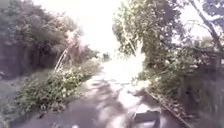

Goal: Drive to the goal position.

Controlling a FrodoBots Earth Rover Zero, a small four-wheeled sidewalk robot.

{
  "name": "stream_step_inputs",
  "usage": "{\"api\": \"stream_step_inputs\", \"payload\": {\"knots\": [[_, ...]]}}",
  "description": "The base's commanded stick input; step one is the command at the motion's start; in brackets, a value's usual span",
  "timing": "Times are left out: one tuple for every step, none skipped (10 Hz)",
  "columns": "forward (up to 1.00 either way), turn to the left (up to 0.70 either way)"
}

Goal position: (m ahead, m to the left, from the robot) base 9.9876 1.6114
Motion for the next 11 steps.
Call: {"api": "stream_step_inputs", "payload": {"knots": [[1.0,0.0],[1.0,0.0],[1.0,0.0],[1.0,0.0],[1.0,0.0],[1.0,0.0],[1.0,0.0],[1.0,0.0],[1.0,0.0],[1.0,0.07],[1.0,0.35]]}}
